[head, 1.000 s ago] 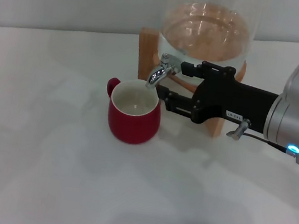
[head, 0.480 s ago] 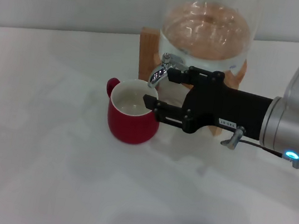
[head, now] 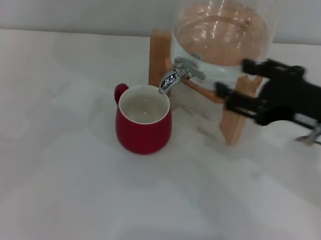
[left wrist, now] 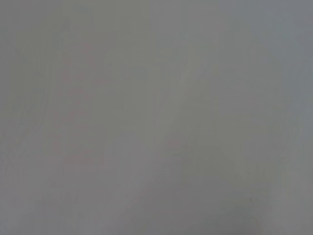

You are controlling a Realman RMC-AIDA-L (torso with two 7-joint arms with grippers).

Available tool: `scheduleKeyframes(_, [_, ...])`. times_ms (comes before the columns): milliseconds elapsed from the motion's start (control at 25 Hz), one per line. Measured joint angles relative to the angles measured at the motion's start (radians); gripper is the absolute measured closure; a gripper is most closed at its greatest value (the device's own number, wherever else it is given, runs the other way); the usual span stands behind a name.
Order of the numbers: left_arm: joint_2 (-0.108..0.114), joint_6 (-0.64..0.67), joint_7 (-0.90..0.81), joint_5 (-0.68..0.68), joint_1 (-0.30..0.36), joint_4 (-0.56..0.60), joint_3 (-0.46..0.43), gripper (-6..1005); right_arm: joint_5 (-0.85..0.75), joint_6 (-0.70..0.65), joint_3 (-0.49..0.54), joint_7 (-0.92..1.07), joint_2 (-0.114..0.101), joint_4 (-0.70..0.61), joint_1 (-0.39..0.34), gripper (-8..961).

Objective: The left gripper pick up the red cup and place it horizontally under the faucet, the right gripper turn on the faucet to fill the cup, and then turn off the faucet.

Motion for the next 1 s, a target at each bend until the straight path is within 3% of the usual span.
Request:
scheduleKeyframes(240, [0.001,0.001,-0.009,-0.001,-0.009,0.002,0.000,241,0.029,0.026,0.119,0.001,0.001,0.015,-0.059,234])
scheduleKeyframes(480, [0.002,0.000,-0.003,0.001,-0.010,0.000,0.000,241,0.068,0.056,0.278,-0.011,0.002,-0.037,-0.062,234])
scheduleKeyframes(560, [0.000,-0.005,0.009,0.001,-0.004,0.000,0.000,241,0.110,0.093,0.344,-0.037,0.002,-0.086,-0.045,234])
scheduleKeyframes(600, [0.000,-0.007,0.012,0.001,-0.001,0.000,0.000,241,0.161,0.147,0.427,-0.070,0.002,-0.157,-0.019,234])
scheduleKeyframes(640, [0.000,-0.009,0.013,0.000,0.002,0.000,0.000,241,0.161,0.147,0.427,-0.070,0.002,-0.157,-0.019,234])
scheduleKeyframes(800, [0.001,-0.023,0.019,0.006,0.019,-0.001,0.000,241,0.239,0.244,0.592,-0.132,0.002,-0.323,0.048,234])
scheduleKeyframes(1000, [0.003,-0.019,-0.014,0.012,0.034,-0.020,0.000,241,0.260,0.340,0.795,-0.200,-0.002,-0.534,0.139,234])
